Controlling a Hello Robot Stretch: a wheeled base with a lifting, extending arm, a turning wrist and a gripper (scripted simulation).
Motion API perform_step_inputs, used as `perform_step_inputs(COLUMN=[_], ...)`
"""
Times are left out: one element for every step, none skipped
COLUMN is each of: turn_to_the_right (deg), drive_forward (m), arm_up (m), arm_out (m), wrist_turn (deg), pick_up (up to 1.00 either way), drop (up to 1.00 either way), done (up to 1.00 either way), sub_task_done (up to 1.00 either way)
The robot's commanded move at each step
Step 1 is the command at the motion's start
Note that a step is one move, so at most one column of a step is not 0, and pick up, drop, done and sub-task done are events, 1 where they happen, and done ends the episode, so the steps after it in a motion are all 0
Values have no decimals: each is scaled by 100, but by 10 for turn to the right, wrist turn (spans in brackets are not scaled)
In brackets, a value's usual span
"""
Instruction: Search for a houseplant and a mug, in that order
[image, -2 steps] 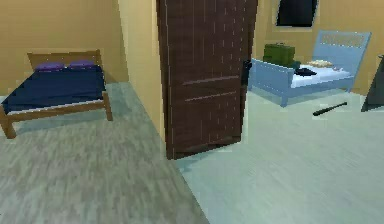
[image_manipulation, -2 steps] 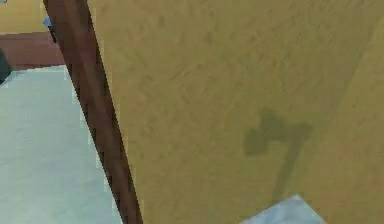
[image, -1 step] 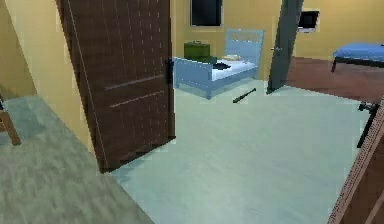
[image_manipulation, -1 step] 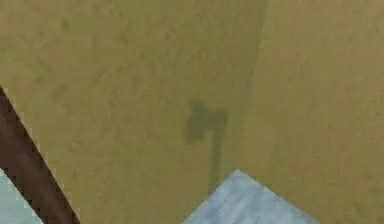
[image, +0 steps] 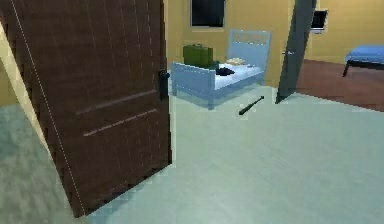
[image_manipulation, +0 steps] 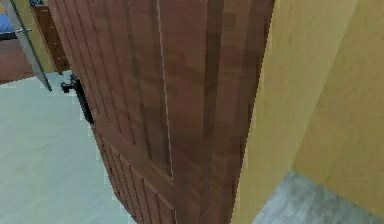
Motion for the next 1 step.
perform_step_inputs(turn_to_the_right=[150], drive_forward=[0], arm_up=[0], arm_out=[0], wrist_turn=[0], pick_up=[0], drop=[0], done=[0], sub_task_done=[0])
